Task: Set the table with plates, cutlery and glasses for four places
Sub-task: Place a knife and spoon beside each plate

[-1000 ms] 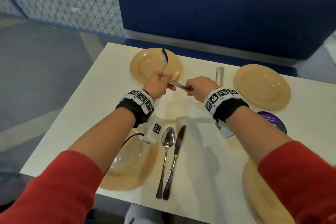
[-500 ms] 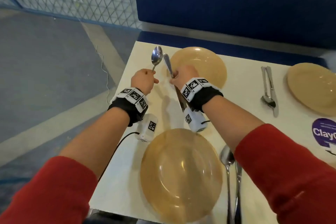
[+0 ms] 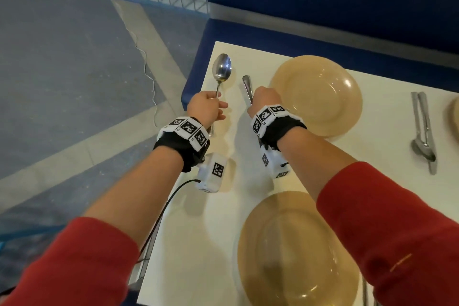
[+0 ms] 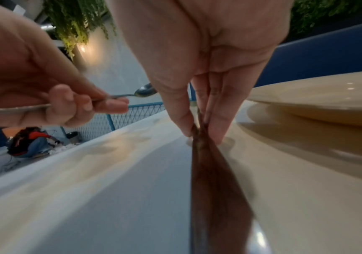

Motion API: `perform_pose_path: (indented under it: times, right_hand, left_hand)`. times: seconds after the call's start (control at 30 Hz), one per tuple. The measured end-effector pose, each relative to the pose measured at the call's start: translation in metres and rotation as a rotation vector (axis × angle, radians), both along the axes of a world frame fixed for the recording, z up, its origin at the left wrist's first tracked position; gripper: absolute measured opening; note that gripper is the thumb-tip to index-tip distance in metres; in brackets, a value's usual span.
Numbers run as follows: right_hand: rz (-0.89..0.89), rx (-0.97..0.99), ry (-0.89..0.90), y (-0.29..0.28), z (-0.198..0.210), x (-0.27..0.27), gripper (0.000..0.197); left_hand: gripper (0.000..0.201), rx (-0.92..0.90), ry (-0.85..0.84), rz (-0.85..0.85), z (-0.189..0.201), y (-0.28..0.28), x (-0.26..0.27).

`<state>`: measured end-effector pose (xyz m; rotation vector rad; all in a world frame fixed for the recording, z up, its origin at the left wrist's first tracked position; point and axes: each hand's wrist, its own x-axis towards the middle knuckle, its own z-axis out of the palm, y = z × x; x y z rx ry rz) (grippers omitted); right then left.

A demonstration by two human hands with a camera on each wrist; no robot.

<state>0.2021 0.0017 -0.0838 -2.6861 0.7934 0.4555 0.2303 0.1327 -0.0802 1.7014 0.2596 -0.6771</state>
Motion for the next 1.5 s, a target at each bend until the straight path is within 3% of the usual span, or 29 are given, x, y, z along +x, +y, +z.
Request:
perform_pose_path:
  times: [0.1, 0.27, 0.37, 0.47, 0.57, 0.63, 0.7, 0.83, 0.93, 1.1, 1.27, 1.37, 1.5]
  right_hand:
    - [0.032, -0.019, 0.011, 0.000, 0.001, 0.005, 0.012]
    - [0.038, -0.012, -0.018, 0.000, -0.002, 0.006, 0.017]
    - [0.090, -0.026, -0.143, 0.000, 0.001, 0.003, 0.023]
    - [0.284, 0.089, -0.352, 0.006, 0.012, 0.003, 0.041]
    - [0.535, -0.019, -0.322, 0.011, 0.021, 0.014, 0.040]
    - [0.589, -0.117, -0.307, 0.011, 0.027, 0.021, 0.033]
    - [0.603, -0.141, -0.345, 0.011, 0.034, 0.024, 0.029]
    - [0.562, -0.161, -0.350, 0.010, 0.046, 0.029, 0.029]
    - [0.480, -0.119, -0.344, 0.014, 0.048, 0.029, 0.030]
    - [0.413, -0.018, -0.301, 0.025, 0.048, 0.022, 0.030]
    - [0.177, 0.160, -0.346, 0.005, 0.042, 0.016, 0.028]
    - [0.100, 0.061, -0.196, -0.011, 0.031, 0.011, 0.029]
    - [0.161, -0.020, -0.028, -0.010, 0.005, 0.003, 0.027]
  left_hand:
    - [0.031, 0.024, -0.035, -0.033, -0.003, -0.003, 0.002]
    - [0.027, 0.061, -0.070, -0.034, -0.010, -0.003, 0.001]
    - [0.026, 0.112, -0.098, -0.046, -0.010, -0.001, 0.000]
    - [0.025, 0.223, -0.240, -0.122, -0.004, 0.003, 0.005]
    - [0.017, 0.267, -0.327, -0.151, 0.008, 0.009, 0.009]
    - [0.013, 0.267, -0.341, -0.116, 0.016, 0.015, 0.010]
    - [0.011, 0.157, -0.321, -0.014, 0.022, 0.020, 0.011]
    - [0.020, -0.307, -0.260, 0.334, 0.027, 0.025, 0.014]
    - [0.016, -0.469, -0.258, 0.398, 0.025, 0.019, 0.016]
    - [0.006, -0.342, -0.362, 0.224, 0.022, 0.000, 0.020]
    - [0.012, -0.182, -0.335, 0.224, 0.017, -0.003, 0.030]
    - [0.021, 0.005, -0.295, 0.119, 0.005, -0.003, 0.032]
    - [0.026, 0.149, -0.213, -0.053, -0.016, -0.011, 0.029]
